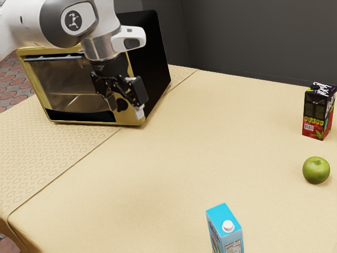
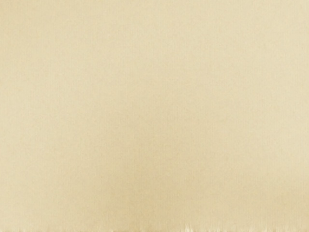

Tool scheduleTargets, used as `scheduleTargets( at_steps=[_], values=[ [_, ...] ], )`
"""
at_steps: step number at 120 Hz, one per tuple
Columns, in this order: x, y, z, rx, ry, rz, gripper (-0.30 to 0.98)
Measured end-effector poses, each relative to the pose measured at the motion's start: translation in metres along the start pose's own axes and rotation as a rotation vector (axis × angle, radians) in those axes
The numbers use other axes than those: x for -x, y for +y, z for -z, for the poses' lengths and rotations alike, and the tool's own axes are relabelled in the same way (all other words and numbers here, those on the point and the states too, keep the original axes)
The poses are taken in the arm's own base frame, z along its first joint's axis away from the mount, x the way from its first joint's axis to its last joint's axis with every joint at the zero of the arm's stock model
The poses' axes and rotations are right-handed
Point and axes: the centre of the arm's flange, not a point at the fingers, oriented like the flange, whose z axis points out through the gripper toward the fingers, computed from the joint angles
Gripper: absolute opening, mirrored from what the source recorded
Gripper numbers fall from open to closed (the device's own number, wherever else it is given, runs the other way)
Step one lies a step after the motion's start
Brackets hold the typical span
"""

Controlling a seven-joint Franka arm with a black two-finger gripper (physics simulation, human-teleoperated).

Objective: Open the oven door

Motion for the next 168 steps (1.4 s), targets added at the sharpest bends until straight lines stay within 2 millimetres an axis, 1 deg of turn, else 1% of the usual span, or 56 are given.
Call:
scheduleTargets(
  at_steps=[18, 20, 22, 25, 28, 30, 32, 33, 37, 40, 42, 47, 48, 49, 50, 51, 53, 55, 57, 60, 62, 65, 69, 75, 87, 90, 96, 101, 113, 120, 122, 125, 129, 133, 138, 141, 147, 160, 168],
  values=[
    [0.001, -0.002, 0.001, 0.004, -0.004, -0.008, 0.69],
    [0.008, -0.002, 0.016, 0.004, 0.022, -0.009, 0.69],
    [0.018, -0.002, 0.036, 0.003, 0.06, -0.011, 0.69],
    [0.043, -0.003, 0.079, 0.0, 0.143, -0.025, 0.69],
    [0.076, -0.005, 0.125, 0.01, 0.246, -0.068, 0.69],
    [0.095, -0.009, 0.148, 0.016, 0.305, -0.102, 0.68],
    [0.11, -0.024, 0.164, 0.014, 0.348, -0.113, 0.68],
    [0.115, -0.038, 0.168, 0.005, 0.362, -0.105, 0.68],
    [0.136, -0.106, 0.179, -0.065, 0.398, -0.031, 0.68],
    [0.152, -0.145, 0.184, -0.121, 0.413, 0.006, 0.68],
    [0.16, -0.162, 0.188, -0.151, 0.422, 0.01, 0.68],
    [0.172, -0.192, 0.193, -0.197, 0.451, -0.013, 0.68],
    [0.174, -0.197, 0.193, -0.204, 0.454, -0.019, 0.68],
    [0.157, -0.201, 0.163, -0.185, 0.39, -0.009, 0.69],
    [0.149, -0.191, 0.164, -0.182, 0.399, -0.054, 0.68],
    [0.146, -0.185, 0.165, -0.181, 0.41, -0.087, 0.68],
    [0.146, -0.187, 0.164, -0.18, 0.424, -0.125, 0.67],
    [0.15, -0.2, 0.158, -0.176, 0.432, -0.139, 0.67],
    [0.156, -0.218, 0.151, -0.169, 0.438, -0.142, 0.67],
    [0.165, -0.244, 0.134, -0.153, 0.445, -0.148, 0.68],
    [0.169, -0.257, 0.123, -0.143, 0.453, -0.159, 0.68],
    [0.173, -0.27, 0.11, -0.128, 0.476, -0.188, 0.68],
    [0.175, -0.282, 0.1, -0.124, 0.51, -0.231, 0.68],
    [0.175, -0.291, 0.096, -0.141, 0.56, -0.306, 0.68],
    [0.173, -0.299, 0.099, -0.21, 0.624, -0.455, 0.69],
    [0.17, -0.301, 0.096, -0.226, 0.627, -0.488, 0.69],
    [0.158, -0.315, 0.082, -0.258, 0.599, -0.528, 0.69],
    [0.141, -0.324, 0.076, -0.299, 0.568, -0.56, 0.69],
    [0.106, -0.329, 0.058, -0.367, 0.512, -0.655, 0.69],
    [0.094, -0.332, 0.05, -0.396, 0.491, -0.699, 0.68],
    [0.093, -0.336, 0.046, -0.405, 0.484, -0.704, 0.68],
    [0.094, -0.349, 0.039, -0.418, 0.467, -0.699, 0.68],
    [0.103, -0.373, 0.03, -0.441, 0.441, -0.675, 0.68],
    [0.113, -0.397, 0.025, -0.47, 0.414, -0.649, 0.69],
    [0.119, -0.415, 0.022, -0.501, 0.392, -0.64, 0.69],
    [0.117, -0.421, 0.021, -0.518, 0.384, -0.645, 0.69],
    [0.109, -0.424, 0.019, -0.541, 0.376, -0.666, 0.69],
    [0.09, -0.431, 0.007, -0.571, 0.374, -0.701, 0.69],
    [0.077, -0.443, 0.002, -0.595, 0.389, -0.717, 0.69]
  ],
)
